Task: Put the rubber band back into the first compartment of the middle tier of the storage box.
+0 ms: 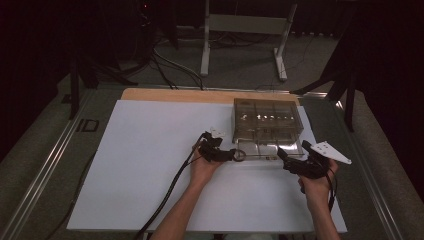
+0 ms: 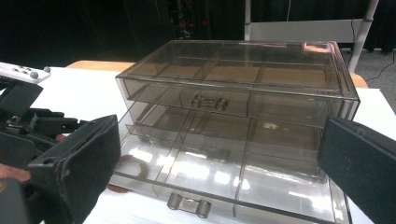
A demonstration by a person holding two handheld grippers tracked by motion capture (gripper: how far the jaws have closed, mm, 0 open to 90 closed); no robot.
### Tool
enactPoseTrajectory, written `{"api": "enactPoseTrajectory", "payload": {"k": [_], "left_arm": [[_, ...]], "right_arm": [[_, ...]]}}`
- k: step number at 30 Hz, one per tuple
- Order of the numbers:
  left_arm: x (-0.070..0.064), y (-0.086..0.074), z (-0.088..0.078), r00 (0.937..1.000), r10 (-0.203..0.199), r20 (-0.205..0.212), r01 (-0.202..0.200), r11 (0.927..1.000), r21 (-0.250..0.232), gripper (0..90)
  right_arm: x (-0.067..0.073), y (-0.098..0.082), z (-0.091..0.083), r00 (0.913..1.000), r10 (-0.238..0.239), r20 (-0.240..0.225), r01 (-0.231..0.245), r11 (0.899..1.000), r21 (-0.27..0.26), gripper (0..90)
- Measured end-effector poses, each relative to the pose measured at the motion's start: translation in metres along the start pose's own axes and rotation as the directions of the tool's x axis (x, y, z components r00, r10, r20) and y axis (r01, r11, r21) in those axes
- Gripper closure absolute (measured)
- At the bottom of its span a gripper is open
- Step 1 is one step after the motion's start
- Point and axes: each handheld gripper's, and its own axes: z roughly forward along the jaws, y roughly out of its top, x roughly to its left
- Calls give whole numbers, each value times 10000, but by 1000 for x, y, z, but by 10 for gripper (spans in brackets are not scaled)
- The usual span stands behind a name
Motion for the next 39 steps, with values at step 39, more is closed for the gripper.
{"api": "enactPoseTrajectory", "payload": {"k": [39], "left_arm": [[-4, -1, -1, 9954, 878, -379, -858, 9949, 533, 332]], "right_arm": [[-2, -1, 0, 9999, 43, 99, -43, 10000, 43, 0]]}}
